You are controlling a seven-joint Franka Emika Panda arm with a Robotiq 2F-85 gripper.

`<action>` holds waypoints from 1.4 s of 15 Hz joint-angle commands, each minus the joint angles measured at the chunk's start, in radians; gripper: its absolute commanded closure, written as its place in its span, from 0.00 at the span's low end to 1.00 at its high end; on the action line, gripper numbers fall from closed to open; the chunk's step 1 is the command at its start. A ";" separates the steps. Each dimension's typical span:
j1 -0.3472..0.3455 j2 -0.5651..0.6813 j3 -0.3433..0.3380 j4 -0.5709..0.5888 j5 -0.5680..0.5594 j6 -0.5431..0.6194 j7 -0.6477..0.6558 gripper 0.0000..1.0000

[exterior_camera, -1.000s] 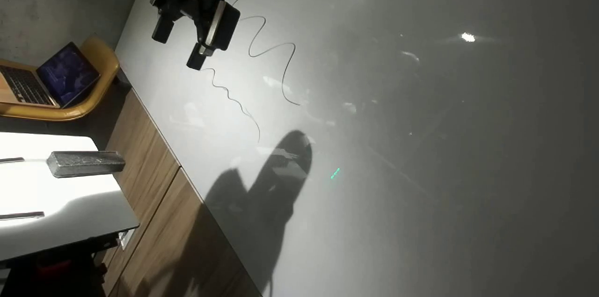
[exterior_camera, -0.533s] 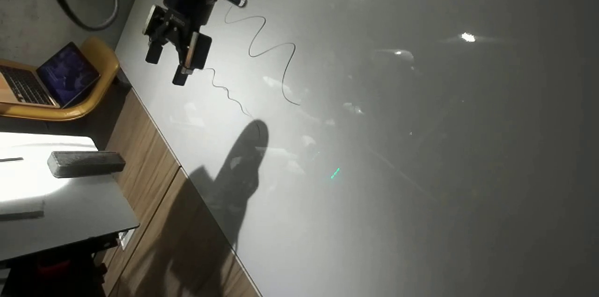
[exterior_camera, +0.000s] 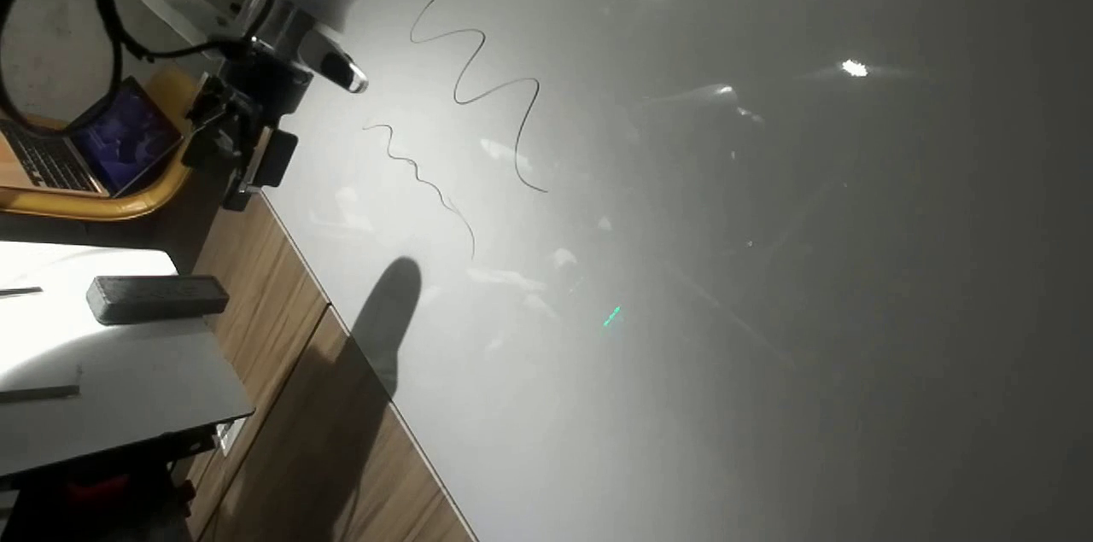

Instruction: Use the eraser to wipe the whiteboard.

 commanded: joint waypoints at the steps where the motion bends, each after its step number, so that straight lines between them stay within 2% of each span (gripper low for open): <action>1: -0.002 0.048 -0.005 -0.083 0.018 0.080 0.005 0.00; 2: 0.003 0.103 -0.005 -0.047 0.022 0.095 -0.007 0.00; 9: 0.008 0.198 0.014 -0.074 -0.016 0.274 0.001 0.00; 21: 0.005 0.341 0.009 -0.074 -0.051 0.377 -0.002 0.00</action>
